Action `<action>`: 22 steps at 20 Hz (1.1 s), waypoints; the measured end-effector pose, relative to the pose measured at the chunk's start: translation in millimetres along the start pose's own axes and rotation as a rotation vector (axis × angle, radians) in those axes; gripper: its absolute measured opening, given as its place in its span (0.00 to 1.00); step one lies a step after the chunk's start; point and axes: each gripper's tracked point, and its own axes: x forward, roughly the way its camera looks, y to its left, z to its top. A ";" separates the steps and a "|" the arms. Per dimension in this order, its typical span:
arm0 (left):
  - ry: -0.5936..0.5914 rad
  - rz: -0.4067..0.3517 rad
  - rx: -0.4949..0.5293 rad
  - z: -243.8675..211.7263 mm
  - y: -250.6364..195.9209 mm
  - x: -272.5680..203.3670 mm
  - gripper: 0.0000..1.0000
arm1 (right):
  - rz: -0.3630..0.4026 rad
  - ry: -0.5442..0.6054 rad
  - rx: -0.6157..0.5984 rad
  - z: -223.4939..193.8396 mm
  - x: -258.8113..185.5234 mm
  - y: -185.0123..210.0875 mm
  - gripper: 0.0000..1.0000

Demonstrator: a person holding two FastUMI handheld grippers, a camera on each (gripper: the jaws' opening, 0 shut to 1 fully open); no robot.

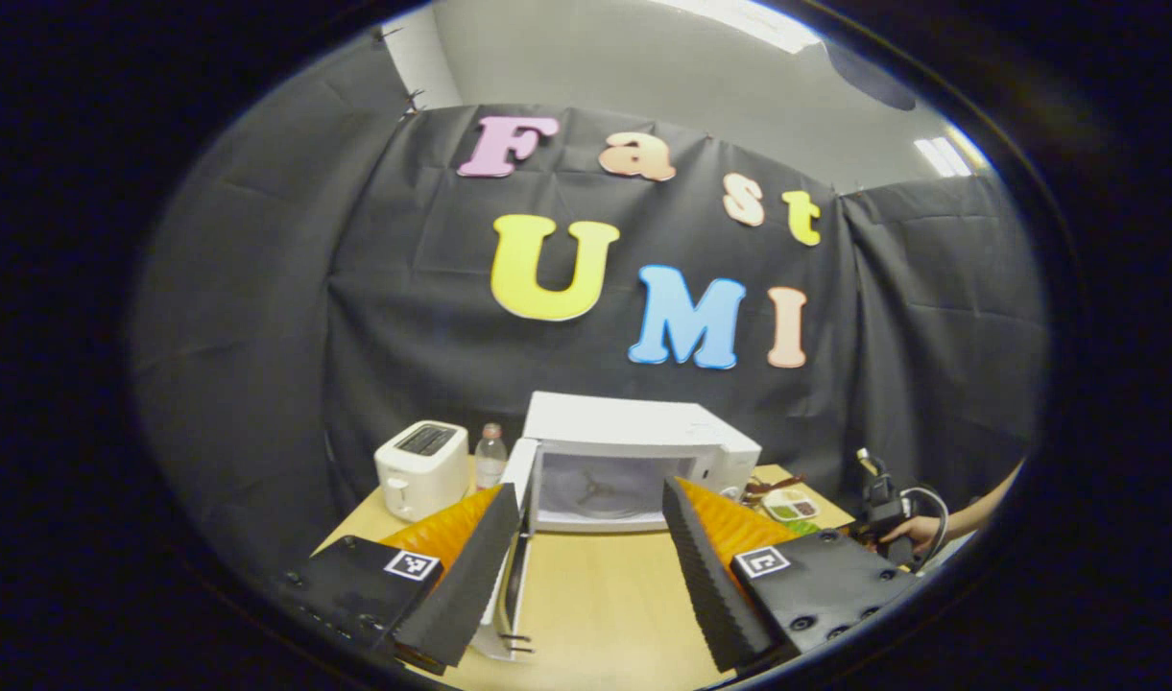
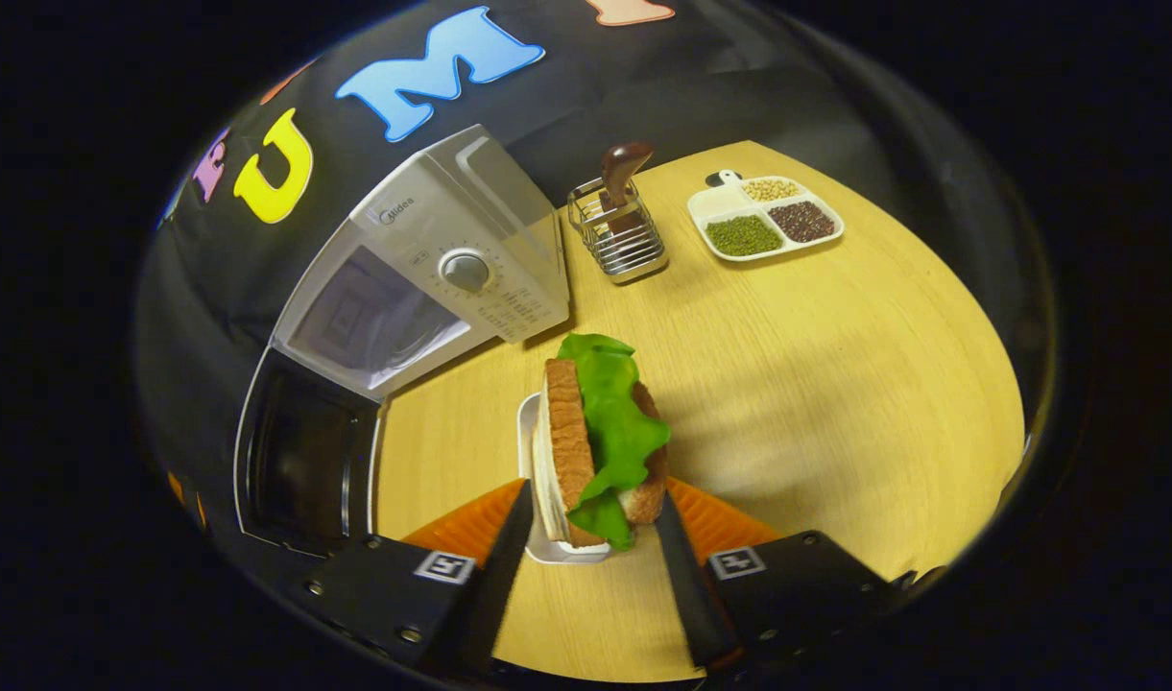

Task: Open the microwave oven with the left hand, put the food in, and close the microwave oven.

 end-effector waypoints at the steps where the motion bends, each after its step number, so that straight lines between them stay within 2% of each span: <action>1: -0.006 -0.028 -0.006 4.7 -11.6 6.7 0.95 | 0.036 -0.015 0.021 3.3 -1.6 6.8 0.42; 2: -0.010 -0.043 -0.019 7.9 -18.1 12.3 0.95 | 0.027 -0.017 0.030 0.9 0.8 5.0 0.40; 3: -0.015 -0.054 -0.041 11.8 -24.6 16.7 0.95 | 0.044 -0.018 0.029 -0.9 -1.4 8.3 0.28; 4: -0.022 -0.060 -0.057 13.2 -28.6 21.1 0.95 | 0.026 -0.029 0.022 -2.2 -4.0 5.7 0.28; 5: -0.035 -0.052 -0.062 18.6 -28.4 25.3 0.96 | 0.022 -0.040 0.025 0.2 -5.0 6.2 0.19; 7: -0.038 -0.028 -0.055 21.3 -20.8 29.2 0.96 | 0.034 -0.075 0.044 6.4 -14.8 15.1 0.19; 12: -0.076 0.039 -0.023 39.9 0.4 29.8 0.96 | 0.223 -0.112 0.121 17.9 -36.9 74.7 0.19; 18: -0.100 0.078 -0.001 59.1 11.5 25.9 0.97 | 0.477 -0.108 0.329 31.2 -36.4 162.9 0.19; 22: -0.112 0.095 0.025 70.8 14.2 22.4 0.97 | 0.537 -0.085 0.463 39.6 -7.3 206.4 0.19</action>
